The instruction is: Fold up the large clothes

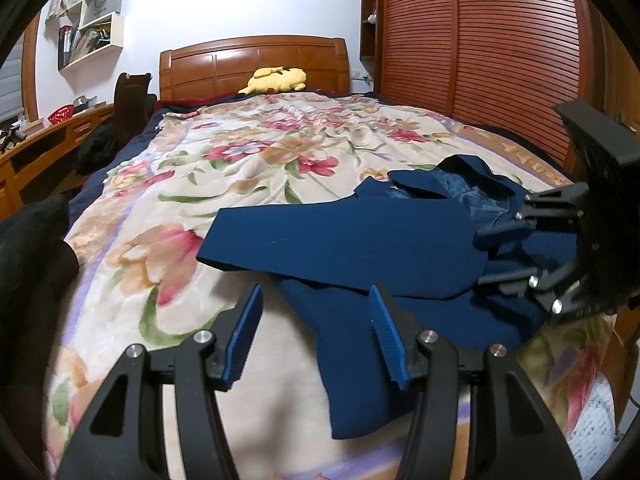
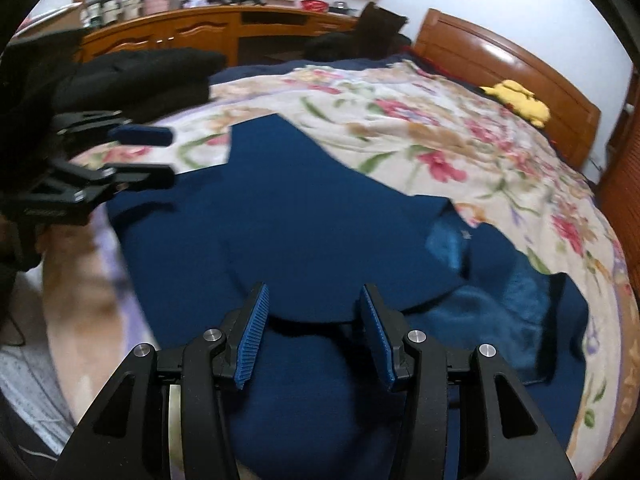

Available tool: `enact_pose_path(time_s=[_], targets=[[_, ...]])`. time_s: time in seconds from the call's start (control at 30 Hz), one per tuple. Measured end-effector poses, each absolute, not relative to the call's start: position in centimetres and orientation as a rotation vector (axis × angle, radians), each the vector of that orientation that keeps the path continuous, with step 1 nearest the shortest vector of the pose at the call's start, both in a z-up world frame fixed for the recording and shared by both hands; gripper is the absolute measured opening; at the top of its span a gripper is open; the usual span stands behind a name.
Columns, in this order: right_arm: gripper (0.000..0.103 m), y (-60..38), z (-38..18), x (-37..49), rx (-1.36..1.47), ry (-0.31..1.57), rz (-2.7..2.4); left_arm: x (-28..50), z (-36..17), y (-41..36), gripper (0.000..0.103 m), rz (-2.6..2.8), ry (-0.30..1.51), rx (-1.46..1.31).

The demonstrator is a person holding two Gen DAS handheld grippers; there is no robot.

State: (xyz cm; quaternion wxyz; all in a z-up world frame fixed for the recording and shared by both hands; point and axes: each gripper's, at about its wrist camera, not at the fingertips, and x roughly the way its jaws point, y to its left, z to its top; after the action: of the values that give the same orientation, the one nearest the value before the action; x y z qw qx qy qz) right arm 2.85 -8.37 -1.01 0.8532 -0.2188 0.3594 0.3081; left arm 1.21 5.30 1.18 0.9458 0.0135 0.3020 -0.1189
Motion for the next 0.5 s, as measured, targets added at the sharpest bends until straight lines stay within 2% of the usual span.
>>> enact_pose_path(time_s=[0.37, 0.4, 0.43, 0.47, 0.5], targets=[[0.046, -6.7, -2.7, 4.4, -0.573, 0.763, 0.605, 1.4, 1.0, 6.4, 0.055, -0.222, 0.621, 0.005], [0.037, -6.8, -2.6, 4.8, -0.566, 0.764, 0.596, 1.4, 1.0, 6.5, 0.055, -0.220, 0.620, 0.002], [0.032, -6.8, -2.4, 5.2, -0.556, 0.765, 0.592, 1.4, 1.0, 6.6, 0.055, -0.219, 0.620, -0.002], [0.020, -6.9, -2.1, 5.4, -0.550, 0.760, 0.593, 1.4, 1.0, 6.6, 0.055, -0.219, 0.619, -0.004], [0.012, -6.9, -1.5, 5.7, -0.548, 0.736, 0.584, 1.4, 1.0, 6.7, 0.055, -0.218, 0.618, -0.006]])
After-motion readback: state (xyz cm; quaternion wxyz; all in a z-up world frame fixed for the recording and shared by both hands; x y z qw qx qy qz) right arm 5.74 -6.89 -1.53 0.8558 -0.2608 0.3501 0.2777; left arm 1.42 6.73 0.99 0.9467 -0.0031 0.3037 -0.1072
